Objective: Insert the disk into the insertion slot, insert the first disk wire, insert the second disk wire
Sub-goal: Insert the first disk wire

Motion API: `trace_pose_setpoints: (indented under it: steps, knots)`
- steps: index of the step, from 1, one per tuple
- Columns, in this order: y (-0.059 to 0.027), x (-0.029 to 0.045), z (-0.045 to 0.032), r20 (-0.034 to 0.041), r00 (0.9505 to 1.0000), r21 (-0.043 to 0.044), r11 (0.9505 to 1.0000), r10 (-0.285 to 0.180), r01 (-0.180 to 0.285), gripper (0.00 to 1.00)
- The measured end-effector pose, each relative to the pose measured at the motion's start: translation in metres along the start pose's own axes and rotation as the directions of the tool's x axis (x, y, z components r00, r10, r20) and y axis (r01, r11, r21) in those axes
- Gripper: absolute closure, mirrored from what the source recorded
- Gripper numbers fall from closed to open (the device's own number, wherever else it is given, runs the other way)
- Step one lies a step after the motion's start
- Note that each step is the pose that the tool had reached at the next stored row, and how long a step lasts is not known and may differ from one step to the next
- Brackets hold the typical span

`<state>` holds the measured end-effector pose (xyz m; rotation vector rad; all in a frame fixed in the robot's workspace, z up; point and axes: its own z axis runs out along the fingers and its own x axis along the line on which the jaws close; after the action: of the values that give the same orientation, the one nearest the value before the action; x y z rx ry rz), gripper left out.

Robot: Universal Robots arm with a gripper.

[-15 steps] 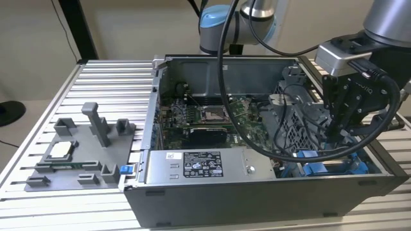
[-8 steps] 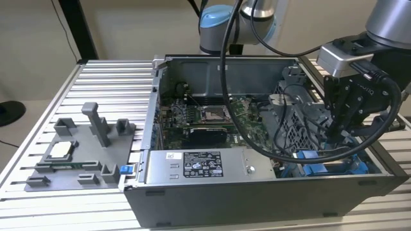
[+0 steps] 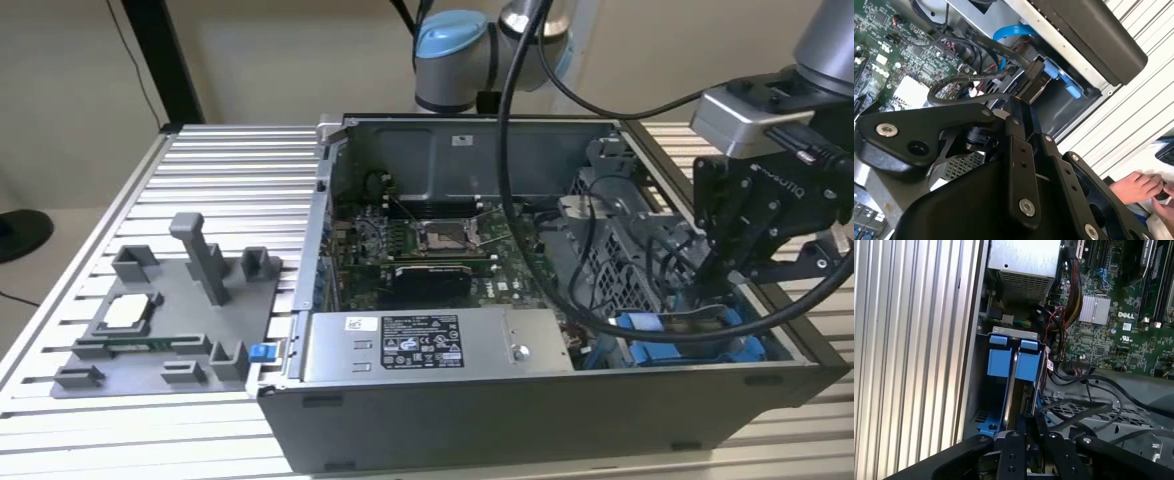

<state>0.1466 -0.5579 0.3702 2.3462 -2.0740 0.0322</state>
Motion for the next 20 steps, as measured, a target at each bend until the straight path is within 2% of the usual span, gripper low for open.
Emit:
trace_pose_setpoints:
  steps: [2,6,8,10,11,12,13,14,15,16,20]
  knots:
    - [-0.0013,0.0003,0.0008,0.0037,1.0000,-0.0033,1.0000,0.004,-0.004,1.00]
    - [-0.0013,0.0003,0.0025,0.0081,0.9988,-0.0040,0.9989,0.048,-0.048,1.00]
    - [-0.0013,0.0003,0.0037,0.0132,0.9975,-0.0042,0.9975,0.070,-0.070,1.00]
    - [-0.0013,0.0002,0.0048,0.0238,0.9957,-0.0042,0.9960,0.089,-0.089,1.00]
    - [-0.0013,0.0002,0.0050,0.0322,0.9949,-0.0040,0.9955,0.095,-0.095,1.00]
    - [-0.0014,0.0002,0.0050,0.0469,0.9940,-0.0037,0.9951,0.099,-0.099,1.00]
    - [-0.0014,0.0002,0.0051,0.0660,0.9928,-0.0033,0.9950,0.100,-0.100,1.00]
    - [-0.0013,0.0006,0.0052,0.0800,0.9917,-0.0030,0.9949,0.100,-0.100,1.00]
    - [-0.0012,0.0017,0.0053,0.0860,0.9912,-0.0030,0.9949,0.101,-0.101,1.00]
    - [-0.0014,0.0035,0.0053,0.0869,0.9911,-0.0040,0.9949,0.101,-0.101,1.00]
    - [-0.0025,0.0132,0.0057,0.0874,0.9910,-0.0177,0.9948,0.102,-0.100,1.00]
